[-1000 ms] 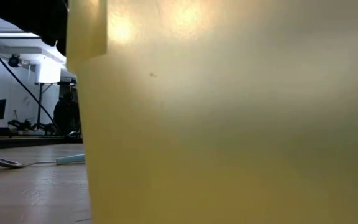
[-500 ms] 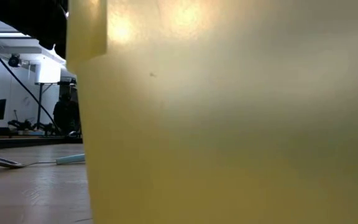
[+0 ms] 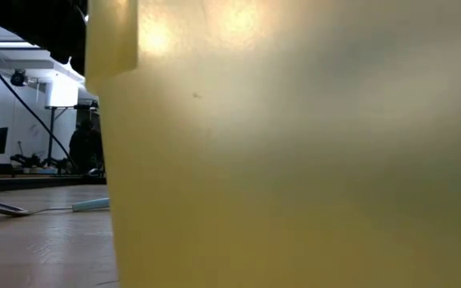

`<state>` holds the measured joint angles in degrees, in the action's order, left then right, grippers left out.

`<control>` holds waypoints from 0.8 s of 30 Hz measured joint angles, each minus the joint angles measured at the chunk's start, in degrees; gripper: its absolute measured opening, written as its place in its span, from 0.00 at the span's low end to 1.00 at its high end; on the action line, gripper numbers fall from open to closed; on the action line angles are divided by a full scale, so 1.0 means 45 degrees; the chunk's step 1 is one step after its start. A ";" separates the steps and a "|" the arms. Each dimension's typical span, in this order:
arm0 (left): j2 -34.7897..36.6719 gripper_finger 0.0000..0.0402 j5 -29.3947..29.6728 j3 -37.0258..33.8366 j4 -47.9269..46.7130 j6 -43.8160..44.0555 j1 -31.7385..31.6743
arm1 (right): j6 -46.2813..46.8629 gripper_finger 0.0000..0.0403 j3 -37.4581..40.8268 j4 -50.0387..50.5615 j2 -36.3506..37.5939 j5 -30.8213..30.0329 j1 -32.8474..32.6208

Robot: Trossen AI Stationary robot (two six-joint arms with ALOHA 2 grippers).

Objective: Pick & Place Food Item
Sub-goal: Put the white seasoning bottle into the green bin

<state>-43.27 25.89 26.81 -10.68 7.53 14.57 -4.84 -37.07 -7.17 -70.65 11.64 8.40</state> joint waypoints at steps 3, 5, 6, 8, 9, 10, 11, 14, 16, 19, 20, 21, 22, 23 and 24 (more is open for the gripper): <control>0.0000 0.84 0.0000 0.0000 0.0001 0.0000 0.0000 | -0.0923 0.86 -0.0601 0.0997 -0.0611 -0.0021 -0.0189; 0.0000 0.84 0.0000 0.0000 0.0001 0.0000 0.0000 | -0.0981 0.86 -0.1054 0.1664 -0.0981 -0.0137 -0.0171; 0.0000 0.84 0.0000 0.0000 0.0001 0.0000 0.0000 | -0.0885 0.86 -0.1268 0.1889 -0.1177 -0.0172 -0.0157; 0.0000 0.84 0.0000 0.0000 0.0001 0.0000 0.0000 | -0.0894 0.86 -0.1606 0.2382 -0.1517 -0.0204 -0.0159; 0.0000 0.84 0.0000 0.0000 0.0001 0.0000 0.0000 | -0.1026 0.86 -0.1758 0.2615 -0.1705 -0.0208 -0.0163; 0.0000 0.84 0.0000 0.0000 0.0001 0.0000 0.0000 | -0.1184 0.86 -0.1896 0.2755 -0.1871 -0.0235 -0.0168; 0.0000 0.84 0.0000 0.0000 0.0001 0.0000 0.0000 | -0.1254 0.86 -0.2002 0.2880 -0.2020 -0.0243 -0.0141; 0.0000 0.84 0.0000 0.0000 0.0001 0.0000 0.0000 | -0.1209 0.86 -0.2260 0.3235 -0.2426 -0.0286 -0.0019; 0.0000 0.84 0.0000 0.0000 0.0002 0.0000 -0.0005 | -0.1199 0.86 -0.2338 0.3372 -0.2662 -0.0301 -0.0008; 0.0000 0.84 0.0000 0.0000 -0.0010 0.0000 -0.0005 | -0.1174 0.86 -0.2350 0.3378 -0.2910 -0.0311 0.0049; 0.0000 0.84 0.0000 0.0000 -0.0019 0.0000 -0.0005 | -0.1085 0.86 -0.2358 0.3361 -0.2979 -0.0308 0.0098; 0.0000 0.84 0.0000 0.0000 -0.0029 0.0000 -0.0005 | -0.1027 0.86 -0.2364 0.3307 -0.3044 -0.0338 0.0159; 0.0000 0.84 0.0000 0.0000 -0.0024 0.0000 -0.0005 | -0.0958 0.86 -0.2383 0.3258 -0.3110 -0.0358 0.0207; 0.0000 0.84 0.0000 0.0000 -0.0027 0.0000 -0.0005 | -0.0931 0.86 -0.2384 0.3214 -0.3209 -0.0393 0.0244; 0.0000 0.84 0.0000 0.0000 -0.0029 0.0000 -0.0005 | -0.0929 0.86 -0.2394 0.3199 -0.3258 -0.0450 0.0255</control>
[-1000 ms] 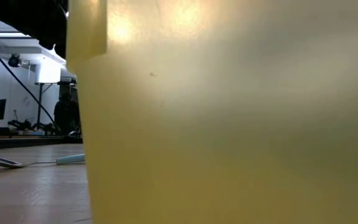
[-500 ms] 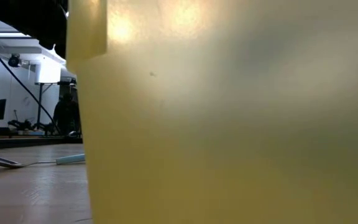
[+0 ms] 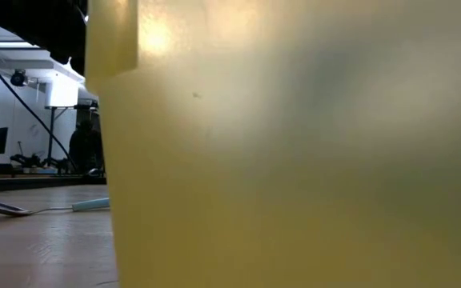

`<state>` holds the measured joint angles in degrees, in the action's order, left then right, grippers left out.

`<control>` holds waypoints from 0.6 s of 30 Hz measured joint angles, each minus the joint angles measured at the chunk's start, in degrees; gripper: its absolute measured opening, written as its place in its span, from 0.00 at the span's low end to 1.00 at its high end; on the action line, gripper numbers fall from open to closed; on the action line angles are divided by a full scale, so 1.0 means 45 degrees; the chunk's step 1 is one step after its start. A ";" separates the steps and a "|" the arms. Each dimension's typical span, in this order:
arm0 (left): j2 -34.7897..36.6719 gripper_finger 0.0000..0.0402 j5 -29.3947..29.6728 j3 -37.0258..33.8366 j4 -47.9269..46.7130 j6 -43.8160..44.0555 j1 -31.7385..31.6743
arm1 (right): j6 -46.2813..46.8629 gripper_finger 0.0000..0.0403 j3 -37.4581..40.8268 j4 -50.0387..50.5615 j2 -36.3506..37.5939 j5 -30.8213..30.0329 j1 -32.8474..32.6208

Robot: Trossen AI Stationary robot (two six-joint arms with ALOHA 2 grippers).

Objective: Pick & Place Food Item
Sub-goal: Put the white seasoning bottle into the green bin

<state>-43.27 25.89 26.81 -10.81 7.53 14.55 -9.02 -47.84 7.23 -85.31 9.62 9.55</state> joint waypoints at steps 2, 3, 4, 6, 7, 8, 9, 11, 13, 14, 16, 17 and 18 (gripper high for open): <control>0.0000 0.84 0.0000 0.0000 -0.0004 0.0000 0.0000 | -0.0023 0.86 -0.0004 0.0033 -0.0118 -0.0031 0.0004; 0.0000 0.84 0.0000 0.0000 0.0004 0.0000 0.0000 | 0.0010 0.86 0.0011 0.0145 -0.0186 0.0007 -0.0001; 0.0000 0.84 0.0000 0.0000 -0.0001 0.0000 0.0000 | 0.0026 0.86 0.0061 0.0313 -0.0270 0.0073 -0.0001; 0.0000 0.84 0.0000 0.0000 -0.0001 0.0000 0.0000 | 0.0030 0.86 0.0094 0.0364 -0.0324 0.0113 -0.0016; 0.0005 0.84 0.0000 0.0000 -0.0005 0.0000 0.0000 | 0.0030 0.86 0.0074 0.0252 -0.0281 0.0116 -0.0013; 0.0000 0.84 0.0000 0.0000 0.0000 -0.0005 0.0000 | 0.0030 0.86 0.0049 0.0175 -0.0228 0.0115 -0.0003; 0.0002 0.84 0.0000 0.0000 -0.0002 0.0000 0.0000 | 0.0032 0.86 0.0040 0.0157 -0.0203 0.0112 -0.0001; 0.0004 0.84 0.0000 0.0000 -0.0004 0.0000 0.0000 | 0.0030 0.86 0.0057 0.0237 -0.0201 0.0109 -0.0001; 0.0002 0.84 0.0000 0.0000 -0.0001 0.0000 0.0000 | 0.0026 0.86 0.0064 0.0235 -0.0166 0.0110 -0.0016; 0.0005 0.84 0.0000 0.0000 0.0000 -0.0003 0.0000 | 0.0026 0.86 0.0060 0.0195 -0.0139 0.0115 -0.0016; 0.0005 0.84 0.0000 0.0000 0.0000 0.0000 0.0000 | 0.0160 0.86 0.0060 0.0205 -0.0114 0.0110 -0.0011; 0.0004 0.84 0.0000 0.0000 0.0000 -0.0001 0.0000 | 0.0459 0.86 0.0060 0.0212 -0.0114 0.0107 -0.0016; 0.0001 0.84 0.0000 0.0000 -0.0004 0.0000 0.0000 | 0.0990 0.86 0.0060 0.0212 -0.0108 0.0073 -0.0018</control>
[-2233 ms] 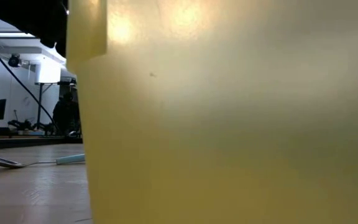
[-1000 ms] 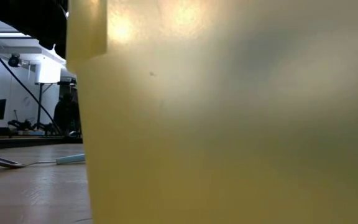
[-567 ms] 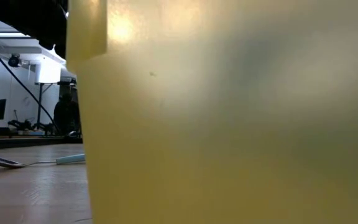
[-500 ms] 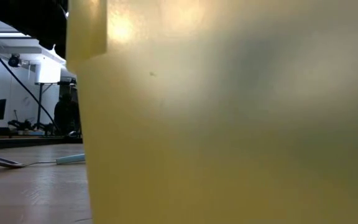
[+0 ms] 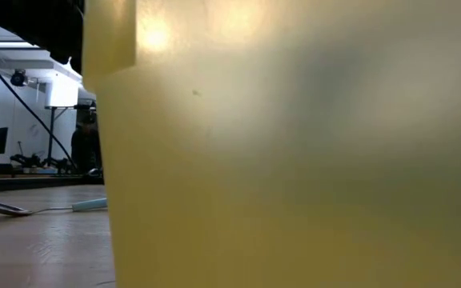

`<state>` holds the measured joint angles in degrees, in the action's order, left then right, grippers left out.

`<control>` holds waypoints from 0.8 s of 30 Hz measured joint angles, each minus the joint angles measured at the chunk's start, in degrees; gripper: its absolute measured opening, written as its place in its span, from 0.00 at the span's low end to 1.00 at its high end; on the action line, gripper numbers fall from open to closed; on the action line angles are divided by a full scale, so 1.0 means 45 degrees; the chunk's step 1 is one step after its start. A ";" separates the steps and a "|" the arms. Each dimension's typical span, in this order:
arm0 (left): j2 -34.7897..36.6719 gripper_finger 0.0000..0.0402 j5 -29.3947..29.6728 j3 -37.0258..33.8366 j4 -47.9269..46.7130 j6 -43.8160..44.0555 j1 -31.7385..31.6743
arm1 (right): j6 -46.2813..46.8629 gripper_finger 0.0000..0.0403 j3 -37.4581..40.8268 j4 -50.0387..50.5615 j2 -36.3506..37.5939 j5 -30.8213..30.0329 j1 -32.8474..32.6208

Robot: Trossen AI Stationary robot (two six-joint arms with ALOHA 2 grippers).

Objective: Pick & Place Food Item
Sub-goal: Put the white seasoning bottle into the green bin

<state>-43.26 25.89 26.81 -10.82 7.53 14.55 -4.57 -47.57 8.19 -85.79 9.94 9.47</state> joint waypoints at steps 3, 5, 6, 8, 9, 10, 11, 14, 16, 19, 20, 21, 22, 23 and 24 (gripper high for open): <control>0.0004 0.84 0.0000 0.0000 -0.0001 0.0000 0.0000 | 0.2224 0.86 -0.0245 0.0325 0.0171 -0.0362 -0.0028; 0.0004 0.84 0.0000 0.0000 -0.0001 0.0000 0.0000 | 0.3218 0.86 -0.0727 0.1087 0.0307 -0.0669 -0.0149; 0.0003 0.84 0.0000 0.0000 -0.0001 -0.0001 0.0000 | 0.3550 0.86 -0.1070 0.1636 0.0336 -0.0938 -0.0278; 0.0004 0.83 0.0000 0.0000 -0.0001 0.0000 0.0000 | 0.4259 0.86 -0.1829 0.2757 0.0340 -0.1709 -0.0663; 0.0004 0.83 0.0000 0.0000 -0.0001 0.0000 0.0000 | 0.4809 0.86 -0.2253 0.3337 0.0293 -0.2191 -0.0908; 0.0004 0.83 0.0000 0.0000 -0.0001 0.0000 0.0000 | 0.5564 0.86 -0.2705 0.3939 0.0228 -0.2761 -0.1134; 0.0000 0.83 0.0001 0.0000 -0.0001 0.0000 0.0000 | 0.6472 0.86 -0.3154 0.4563 0.0165 -0.3304 -0.1326; 0.0004 0.83 0.0000 0.0000 -0.0011 0.0000 0.0000 | 0.8766 0.86 -0.4262 0.6609 -0.0056 -0.4548 -0.1745; 0.0002 0.83 0.0000 0.0000 -0.0039 0.0000 0.0000 | 0.9830 0.86 -0.4741 0.7448 -0.0226 -0.4848 -0.1889; 0.0002 0.83 0.0000 0.0000 -0.0058 0.0000 0.0000 | 1.1398 0.86 -0.5045 0.8119 -0.0541 -0.4852 -0.1976; 0.0002 0.83 0.0004 0.0000 -0.0059 0.0000 0.0000 | 1.1904 0.86 -0.5047 0.8195 -0.0672 -0.4815 -0.1980; 0.0001 0.83 0.0000 0.0000 -0.0059 0.0000 0.0000 | 1.2452 0.86 -0.5047 0.8324 -0.0816 -0.4810 -0.1980; 0.0001 0.83 0.0000 0.0000 -0.0075 0.0000 0.0000 | 1.2972 0.86 -0.5056 0.8434 -0.0950 -0.4815 -0.1970; 0.0004 0.83 0.0004 0.0000 -0.0089 0.0000 0.0000 | 1.3364 0.86 -0.5074 0.8476 -0.1120 -0.4824 -0.1961; 0.0004 0.83 0.0000 0.0000 -0.0084 0.0000 0.0000 | 1.3611 0.86 -0.5111 0.8469 -0.1298 -0.4825 -0.1957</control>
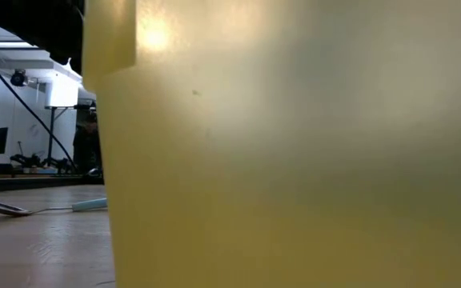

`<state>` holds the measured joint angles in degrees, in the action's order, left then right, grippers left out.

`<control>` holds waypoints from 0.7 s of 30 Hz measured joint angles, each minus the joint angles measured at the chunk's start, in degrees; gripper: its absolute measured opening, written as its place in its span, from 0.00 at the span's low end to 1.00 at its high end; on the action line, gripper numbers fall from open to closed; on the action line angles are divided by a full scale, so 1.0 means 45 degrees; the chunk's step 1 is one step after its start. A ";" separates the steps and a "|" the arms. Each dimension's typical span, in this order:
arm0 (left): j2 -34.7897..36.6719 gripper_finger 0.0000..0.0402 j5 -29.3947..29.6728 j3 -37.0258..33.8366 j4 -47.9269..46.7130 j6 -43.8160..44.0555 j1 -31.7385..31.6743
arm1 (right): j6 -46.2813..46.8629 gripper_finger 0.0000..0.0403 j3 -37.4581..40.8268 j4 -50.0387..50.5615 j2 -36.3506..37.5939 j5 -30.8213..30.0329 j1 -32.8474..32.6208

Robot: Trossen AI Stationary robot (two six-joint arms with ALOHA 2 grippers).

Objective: Pick & Place Food Item
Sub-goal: Put the white seasoning bottle into the green bin

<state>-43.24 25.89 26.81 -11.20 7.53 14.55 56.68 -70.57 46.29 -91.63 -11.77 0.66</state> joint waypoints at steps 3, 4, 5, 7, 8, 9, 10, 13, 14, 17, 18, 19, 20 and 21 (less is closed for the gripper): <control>-0.0005 0.83 0.0000 0.0000 -0.0005 0.0000 0.0000 | 0.0560 0.86 -0.0121 -0.0016 -0.0614 0.0010 -0.0067; -0.0001 0.83 0.0000 0.0000 -0.0005 0.0000 0.0000 | 0.0787 0.86 -0.0176 0.0012 -0.0863 0.0036 -0.0111; -0.0004 0.83 0.0000 0.0000 -0.0005 0.0000 0.0000 | 0.1033 0.86 -0.0239 0.0053 -0.1096 0.0058 -0.0179; -0.0005 0.83 0.0002 0.0000 -0.0005 0.0000 0.0000 | 0.1453 0.86 -0.0393 0.0171 -0.1525 0.0063 -0.0270; -0.0001 0.83 0.0002 0.0000 -0.0007 -0.0002 0.0000 | 0.1680 0.86 -0.0461 0.0235 -0.1703 0.0098 -0.0320; 0.0000 0.83 0.0000 0.0000 -0.0010 0.0000 0.0000 | 0.1873 0.86 -0.0521 0.0308 -0.1903 0.0132 -0.0349; 0.0000 0.83 0.0000 0.0000 -0.0010 0.0000 0.0000 | 0.2027 0.86 -0.0566 0.0345 -0.2084 0.0233 -0.0367; 0.0000 0.83 0.0000 0.0000 -0.0080 -0.0002 0.0005 | 0.2189 0.86 -0.0622 0.0363 -0.2530 0.0373 -0.0373; -0.0005 0.83 0.0000 0.0000 -0.0115 0.0000 0.0005 | 0.2238 0.86 -0.0644 0.0360 -0.2652 0.0379 -0.0373; -0.0005 0.83 0.0002 -0.0003 -0.0137 0.0000 0.0003 | 0.2372 0.86 -0.0650 0.0327 -0.2883 0.0379 -0.0368; -0.0002 0.83 0.0000 0.0000 -0.0146 -0.0003 0.0005 | 0.2429 0.86 -0.0650 0.0334 -0.2968 0.0379 -0.0368; -0.0002 0.83 0.0000 0.0000 -0.0152 -0.0003 0.0005 | 0.2470 0.86 -0.0638 0.0329 -0.3038 0.0379 -0.0369; -0.0004 0.83 0.0000 -0.0004 -0.0161 0.0000 0.0005 | 0.2516 0.86 -0.0620 0.0333 -0.3146 0.0376 -0.0368; 0.0000 0.83 0.0000 -0.0005 -0.0165 0.0000 0.0005 | 0.2590 0.86 -0.0620 0.0336 -0.3239 0.0363 -0.0364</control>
<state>-43.24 25.89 26.79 -11.94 7.53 14.57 68.34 -73.36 47.80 -106.21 -10.14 -0.98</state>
